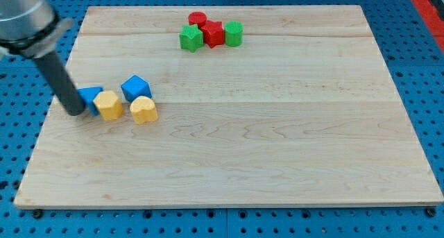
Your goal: Push the blue triangle close bottom to the blue cube
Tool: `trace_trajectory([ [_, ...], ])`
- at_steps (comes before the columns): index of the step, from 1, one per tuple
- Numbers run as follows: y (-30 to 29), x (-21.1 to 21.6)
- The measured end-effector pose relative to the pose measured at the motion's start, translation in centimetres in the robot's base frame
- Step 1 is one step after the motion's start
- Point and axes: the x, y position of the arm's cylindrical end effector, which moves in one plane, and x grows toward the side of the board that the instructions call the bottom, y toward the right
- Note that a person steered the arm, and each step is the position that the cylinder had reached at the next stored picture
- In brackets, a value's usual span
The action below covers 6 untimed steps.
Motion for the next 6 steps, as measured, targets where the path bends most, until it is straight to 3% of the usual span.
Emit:
trace_trajectory([
  [1, 5.5, 0.0],
  [2, 5.6, 0.0],
  [4, -3.7, 1.1],
  [6, -5.3, -4.3],
])
